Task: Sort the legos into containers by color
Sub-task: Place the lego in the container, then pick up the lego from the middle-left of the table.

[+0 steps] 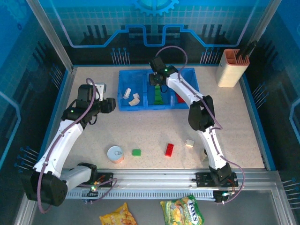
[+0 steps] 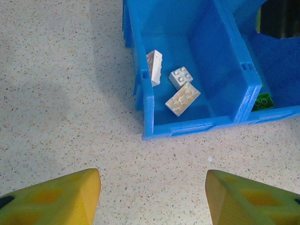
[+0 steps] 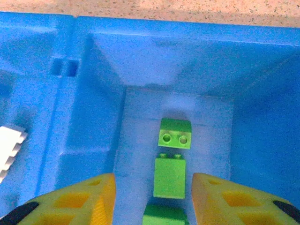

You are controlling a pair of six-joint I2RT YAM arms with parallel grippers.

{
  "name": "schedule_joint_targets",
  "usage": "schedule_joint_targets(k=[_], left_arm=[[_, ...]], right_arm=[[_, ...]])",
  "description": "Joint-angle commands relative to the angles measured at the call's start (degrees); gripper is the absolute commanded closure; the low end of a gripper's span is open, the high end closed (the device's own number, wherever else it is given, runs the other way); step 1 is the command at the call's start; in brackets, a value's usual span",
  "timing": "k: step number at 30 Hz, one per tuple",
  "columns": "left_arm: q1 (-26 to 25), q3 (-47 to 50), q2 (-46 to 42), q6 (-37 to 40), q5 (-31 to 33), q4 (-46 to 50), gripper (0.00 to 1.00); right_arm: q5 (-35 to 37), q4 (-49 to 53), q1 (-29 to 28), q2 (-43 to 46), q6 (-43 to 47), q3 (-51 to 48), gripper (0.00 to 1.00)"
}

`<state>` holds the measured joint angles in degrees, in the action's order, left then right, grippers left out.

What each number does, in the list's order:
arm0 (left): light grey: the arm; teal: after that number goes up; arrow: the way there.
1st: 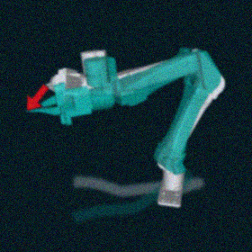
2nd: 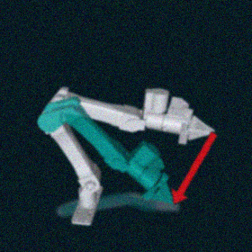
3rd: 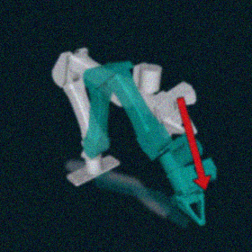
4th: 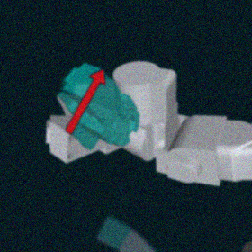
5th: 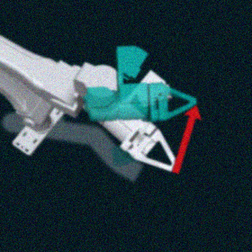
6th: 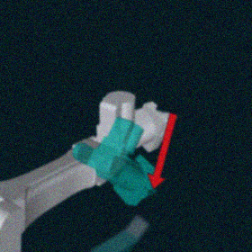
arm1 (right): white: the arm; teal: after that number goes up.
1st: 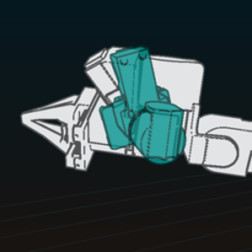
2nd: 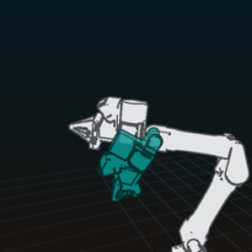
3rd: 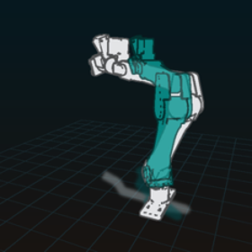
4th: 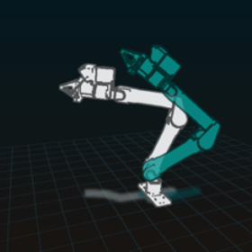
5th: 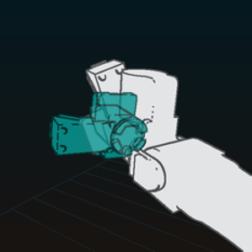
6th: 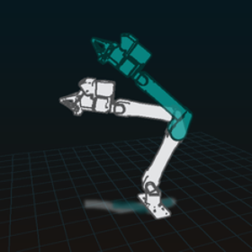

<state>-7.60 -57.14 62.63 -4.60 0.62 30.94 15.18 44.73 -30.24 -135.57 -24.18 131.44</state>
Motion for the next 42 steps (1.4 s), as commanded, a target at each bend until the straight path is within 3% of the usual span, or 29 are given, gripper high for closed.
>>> schedule_joint_targets(k=[1, 9, 17, 28, 42], left_arm=[[0.6, -0.1, 0.4, -1.5, -2.4, 0.8, 0.39], [0.3, -3.9, 4.0, -3.9, -4.9, 6.1, 0.39], [-2.5, -6.6, 7.5, -8.8, -5.8, 13.9, 0.41], [-16.5, -4.9, 9.7, -20.5, 2.5, 19.6, 0.39], [-31.4, 1.8, 14.0, -35.5, 5.5, 19.2, 0.35]], right_arm=[[-2.6, 3.6, -1.2, 4.7, -0.7, -3.6, 0.53], [-4.9, 5.1, -2.5, 12.3, -1.7, -13.3, 0.53], [-6.6, 3.8, -3.0, 22.3, -3.6, -28.9, 0.53], [-7.5, 2.1, -4.7, 31.9, -6.4, -45.8, 0.54], [-8.4, 1.3, -4.8, 36.8, -6.6, -53.5, 0.54]])
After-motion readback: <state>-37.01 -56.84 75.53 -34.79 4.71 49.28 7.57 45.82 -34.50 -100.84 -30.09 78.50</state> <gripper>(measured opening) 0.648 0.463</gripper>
